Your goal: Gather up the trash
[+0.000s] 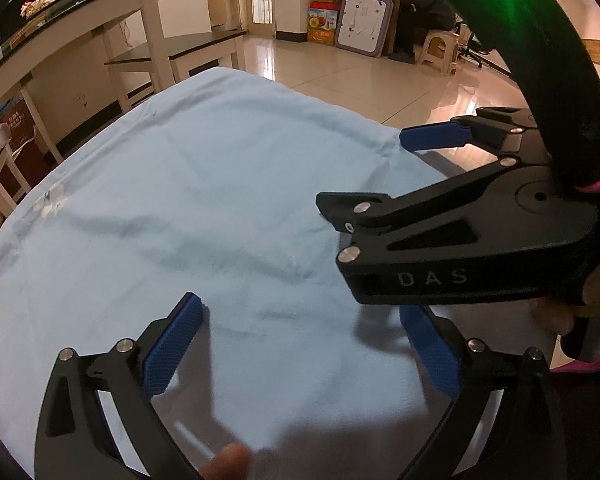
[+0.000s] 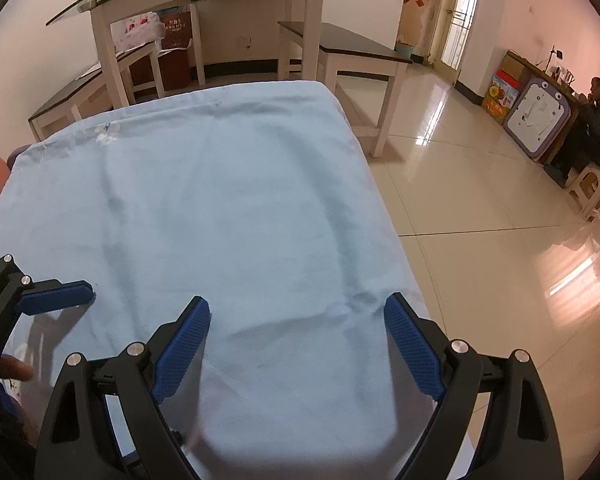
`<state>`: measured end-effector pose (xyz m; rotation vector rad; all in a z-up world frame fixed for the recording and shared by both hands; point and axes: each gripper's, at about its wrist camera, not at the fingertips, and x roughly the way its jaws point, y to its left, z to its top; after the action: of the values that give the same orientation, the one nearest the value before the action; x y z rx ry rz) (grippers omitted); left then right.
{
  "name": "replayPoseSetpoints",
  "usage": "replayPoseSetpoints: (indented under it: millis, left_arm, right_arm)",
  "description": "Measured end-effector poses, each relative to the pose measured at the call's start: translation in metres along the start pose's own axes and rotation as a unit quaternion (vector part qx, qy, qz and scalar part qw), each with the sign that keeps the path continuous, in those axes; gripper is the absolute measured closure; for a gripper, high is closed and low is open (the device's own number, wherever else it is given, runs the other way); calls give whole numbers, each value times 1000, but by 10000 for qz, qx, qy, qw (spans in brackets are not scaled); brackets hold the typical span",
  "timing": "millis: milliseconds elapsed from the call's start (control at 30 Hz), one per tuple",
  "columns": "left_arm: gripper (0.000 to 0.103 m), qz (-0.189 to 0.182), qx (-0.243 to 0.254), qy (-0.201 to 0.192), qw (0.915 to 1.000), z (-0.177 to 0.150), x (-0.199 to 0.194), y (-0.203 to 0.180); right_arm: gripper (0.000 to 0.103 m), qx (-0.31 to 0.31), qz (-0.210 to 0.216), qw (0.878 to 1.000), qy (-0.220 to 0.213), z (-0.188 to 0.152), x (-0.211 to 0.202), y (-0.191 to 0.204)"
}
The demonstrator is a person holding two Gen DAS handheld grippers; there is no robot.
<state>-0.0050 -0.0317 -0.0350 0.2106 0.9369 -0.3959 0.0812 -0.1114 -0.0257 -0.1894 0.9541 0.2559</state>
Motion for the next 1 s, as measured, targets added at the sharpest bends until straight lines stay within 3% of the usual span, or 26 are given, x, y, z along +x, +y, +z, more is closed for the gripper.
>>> replayPoseSetpoints:
  millis: [1000]
  left_arm:
    - [3, -17, -8, 6, 10000, -2, 0, 2]
  right_arm:
    - [13, 234, 352, 9990, -111, -2, -4, -10]
